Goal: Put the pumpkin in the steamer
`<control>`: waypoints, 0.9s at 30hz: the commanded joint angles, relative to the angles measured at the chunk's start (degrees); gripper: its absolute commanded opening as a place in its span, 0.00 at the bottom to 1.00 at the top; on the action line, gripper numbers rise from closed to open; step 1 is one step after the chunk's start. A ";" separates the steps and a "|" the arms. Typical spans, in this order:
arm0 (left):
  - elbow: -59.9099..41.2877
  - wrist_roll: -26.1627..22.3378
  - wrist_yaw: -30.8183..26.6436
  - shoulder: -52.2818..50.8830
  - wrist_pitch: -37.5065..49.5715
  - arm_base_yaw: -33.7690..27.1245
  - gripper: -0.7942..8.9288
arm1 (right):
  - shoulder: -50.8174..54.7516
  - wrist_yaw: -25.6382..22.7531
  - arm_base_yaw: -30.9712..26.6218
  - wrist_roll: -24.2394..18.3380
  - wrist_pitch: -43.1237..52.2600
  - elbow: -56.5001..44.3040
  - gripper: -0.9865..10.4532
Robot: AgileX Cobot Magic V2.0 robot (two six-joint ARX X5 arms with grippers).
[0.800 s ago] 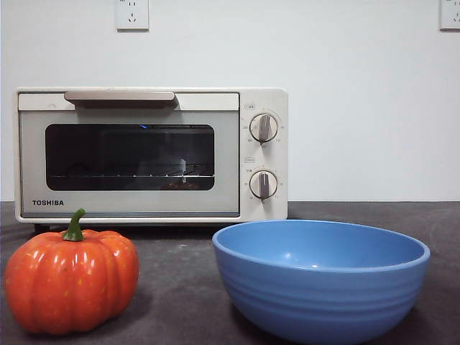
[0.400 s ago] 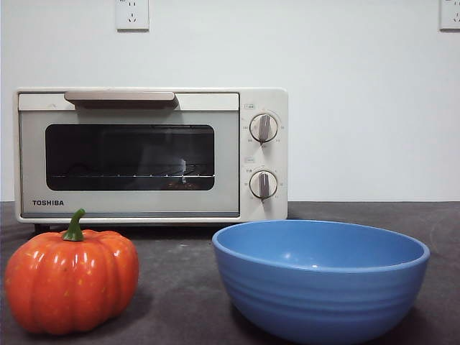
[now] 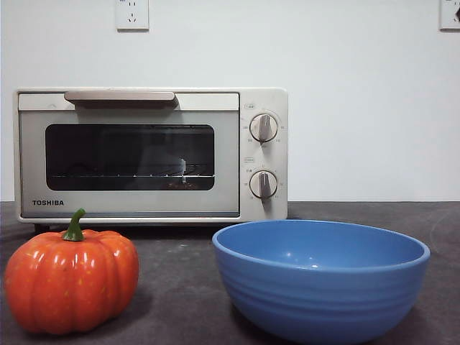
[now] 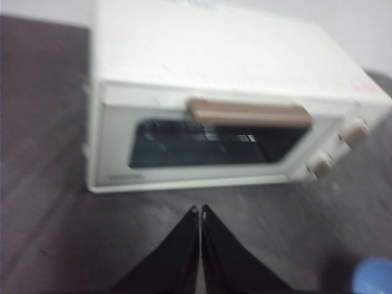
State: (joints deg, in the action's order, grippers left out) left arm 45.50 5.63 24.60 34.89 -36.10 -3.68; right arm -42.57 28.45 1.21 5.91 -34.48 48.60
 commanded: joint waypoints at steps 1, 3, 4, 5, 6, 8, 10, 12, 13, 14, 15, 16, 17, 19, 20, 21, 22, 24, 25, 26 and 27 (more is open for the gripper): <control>3.17 -4.79 3.21 2.64 -2.69 0.52 0.10 | -2.99 0.55 1.51 -6.58 -5.29 3.98 0.09; 4.76 -6.10 4.90 4.13 -5.29 1.14 0.10 | -4.57 0.52 2.99 -8.76 -9.49 5.81 0.09; 5.29 -6.62 5.44 4.52 -6.36 1.40 0.10 | -5.05 0.52 3.69 -9.68 -11.02 6.38 0.09; 5.66 -6.93 5.70 4.83 -7.34 1.75 0.10 | -5.38 0.50 4.48 -10.43 -12.26 6.75 0.09; 5.77 -6.95 5.75 4.85 -7.93 2.05 0.10 | -5.51 0.50 5.29 -10.93 -13.14 6.88 0.09; 5.77 -7.15 5.75 4.83 -8.94 2.47 0.10 | -5.66 0.42 6.75 -11.15 -14.03 6.91 0.09; 5.77 -7.74 5.75 4.79 -9.90 2.64 0.10 | -5.66 0.44 7.76 -11.13 -14.21 6.91 0.09; 5.77 -7.87 5.75 4.79 -10.58 2.64 0.10 | -5.66 0.44 8.50 -11.08 -14.23 6.91 0.09; 5.77 -7.85 5.75 4.79 -10.71 2.64 0.10 | -5.66 0.44 8.70 -11.08 -14.23 6.88 0.09; 5.77 -7.82 5.75 4.79 -10.80 2.64 0.10 | -5.66 0.44 8.90 -11.06 -14.23 6.91 0.10; 5.77 -7.82 5.75 4.76 -10.80 2.64 0.10 | -5.66 0.44 9.07 -11.02 -14.23 6.91 0.12; 5.77 -7.82 5.75 4.76 -10.80 2.64 0.10 | -5.66 0.44 9.20 -11.02 -14.23 6.91 0.16; 5.77 -7.82 5.75 4.76 -10.80 2.64 0.10 | -5.66 0.46 9.31 -10.82 -14.23 6.91 0.22; 5.77 -7.82 5.75 4.79 -10.78 2.64 0.10 | -5.66 0.46 9.49 -10.73 -14.23 6.91 0.38; 5.77 -7.85 5.75 4.79 -10.78 2.64 0.10 | -5.66 0.46 9.62 -10.58 -14.23 6.91 0.44; 5.77 -7.85 5.75 4.79 -10.78 2.64 0.10 | -5.66 0.44 9.81 -10.40 -14.23 6.91 0.48; 5.77 -7.85 5.75 4.79 -10.78 2.64 0.10 | -5.66 0.46 9.99 -10.40 -14.23 6.91 0.48; 5.77 -7.85 5.75 4.79 -10.78 2.64 0.10 | -5.66 0.46 10.49 -10.40 -14.19 6.91 0.48; 5.77 -7.85 5.75 4.79 -10.75 2.64 0.10 | -5.66 0.46 10.73 -10.40 -14.19 6.91 0.48; 5.77 -7.85 5.75 4.79 -10.75 2.64 0.10 | -5.66 0.46 11.02 -10.40 -14.19 6.91 0.48; 5.77 -7.85 5.75 4.79 -10.73 2.64 0.10 | -5.66 0.48 11.43 -10.40 -14.14 6.91 0.48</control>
State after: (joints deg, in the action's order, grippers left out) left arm 50.19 -1.17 30.13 39.38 -47.35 -1.08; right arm -47.77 28.75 12.21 -4.49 -49.04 54.41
